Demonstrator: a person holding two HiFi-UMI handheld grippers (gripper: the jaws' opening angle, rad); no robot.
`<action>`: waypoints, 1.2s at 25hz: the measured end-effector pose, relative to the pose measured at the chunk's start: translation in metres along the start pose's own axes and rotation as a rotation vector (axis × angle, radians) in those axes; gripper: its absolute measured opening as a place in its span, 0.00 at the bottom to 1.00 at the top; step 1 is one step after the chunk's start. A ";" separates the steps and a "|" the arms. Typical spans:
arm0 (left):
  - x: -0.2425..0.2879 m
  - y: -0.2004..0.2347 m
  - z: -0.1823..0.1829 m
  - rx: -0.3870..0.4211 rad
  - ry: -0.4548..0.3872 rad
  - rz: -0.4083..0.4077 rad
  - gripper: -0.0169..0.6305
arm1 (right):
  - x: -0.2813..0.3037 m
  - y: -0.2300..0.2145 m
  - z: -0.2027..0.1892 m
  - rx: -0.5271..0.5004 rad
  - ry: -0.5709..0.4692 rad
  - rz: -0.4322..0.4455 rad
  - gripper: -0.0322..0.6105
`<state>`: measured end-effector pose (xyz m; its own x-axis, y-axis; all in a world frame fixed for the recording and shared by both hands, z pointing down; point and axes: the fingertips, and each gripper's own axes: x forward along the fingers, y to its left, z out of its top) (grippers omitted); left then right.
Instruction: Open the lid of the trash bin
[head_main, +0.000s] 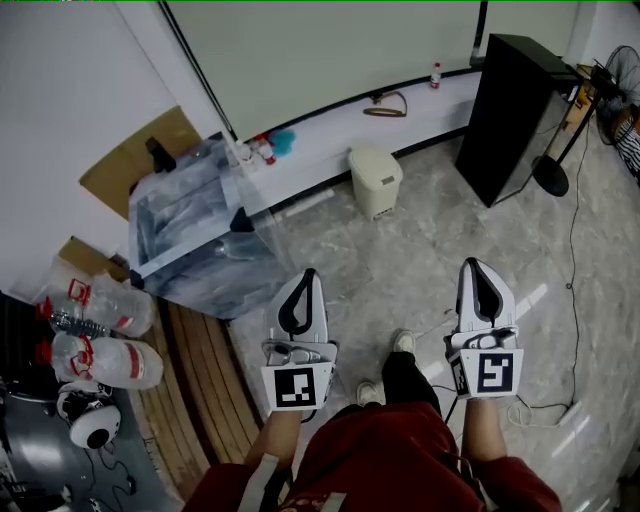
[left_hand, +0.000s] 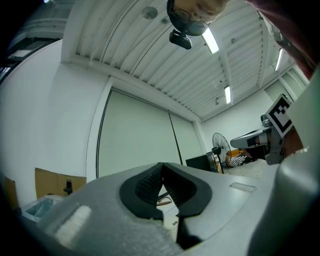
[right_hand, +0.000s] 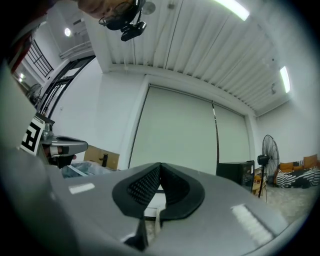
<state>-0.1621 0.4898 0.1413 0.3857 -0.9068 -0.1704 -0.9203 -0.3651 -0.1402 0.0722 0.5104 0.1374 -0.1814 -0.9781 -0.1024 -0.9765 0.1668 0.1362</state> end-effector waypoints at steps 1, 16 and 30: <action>0.003 0.001 -0.001 0.001 -0.001 -0.001 0.03 | 0.003 0.001 -0.002 0.004 -0.001 0.002 0.05; 0.091 0.011 -0.031 0.021 0.016 -0.001 0.04 | 0.091 -0.029 -0.033 0.044 0.028 0.012 0.05; 0.237 -0.013 -0.046 0.051 0.028 -0.005 0.03 | 0.201 -0.118 -0.057 0.120 -0.016 0.017 0.05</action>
<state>-0.0617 0.2703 0.1473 0.3877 -0.9107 -0.1422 -0.9136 -0.3592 -0.1907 0.1580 0.2873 0.1570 -0.1992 -0.9730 -0.1169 -0.9800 0.1983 0.0192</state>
